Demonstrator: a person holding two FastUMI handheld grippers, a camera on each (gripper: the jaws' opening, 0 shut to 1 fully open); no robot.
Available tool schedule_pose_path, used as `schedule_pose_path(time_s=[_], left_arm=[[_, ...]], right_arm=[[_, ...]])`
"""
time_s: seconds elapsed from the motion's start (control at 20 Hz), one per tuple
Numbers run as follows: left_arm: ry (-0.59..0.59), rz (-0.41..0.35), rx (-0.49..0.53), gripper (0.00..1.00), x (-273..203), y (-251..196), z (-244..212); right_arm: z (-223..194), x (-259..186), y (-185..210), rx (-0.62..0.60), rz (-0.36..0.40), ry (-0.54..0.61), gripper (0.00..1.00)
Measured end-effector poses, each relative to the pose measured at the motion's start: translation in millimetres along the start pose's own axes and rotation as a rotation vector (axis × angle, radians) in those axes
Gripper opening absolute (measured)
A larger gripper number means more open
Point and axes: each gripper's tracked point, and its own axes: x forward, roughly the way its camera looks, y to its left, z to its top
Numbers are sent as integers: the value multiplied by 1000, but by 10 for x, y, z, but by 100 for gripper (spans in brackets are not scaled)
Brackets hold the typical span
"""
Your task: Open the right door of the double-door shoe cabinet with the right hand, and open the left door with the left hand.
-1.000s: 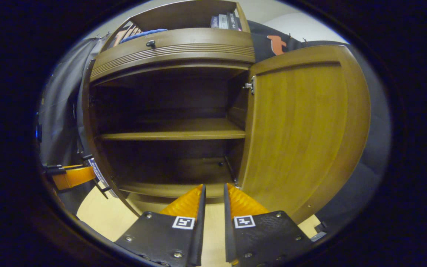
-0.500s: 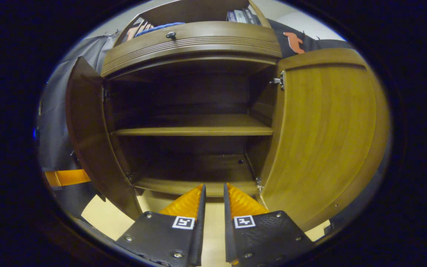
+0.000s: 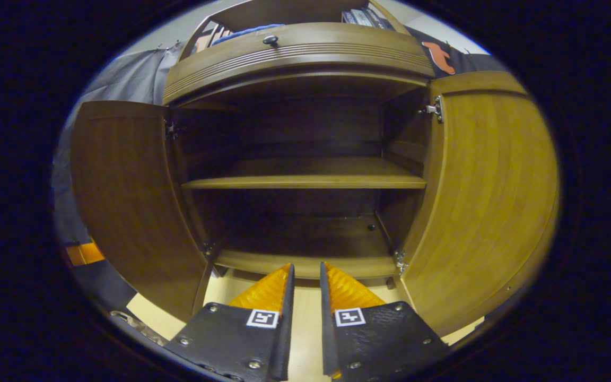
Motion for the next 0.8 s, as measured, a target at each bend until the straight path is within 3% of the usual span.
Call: schedule_pose_path(time_s=[0.8], left_arm=[[-27, 155, 49, 28, -247, 544, 91]], right_arm=[[-28, 214, 158, 0, 47, 26, 24]])
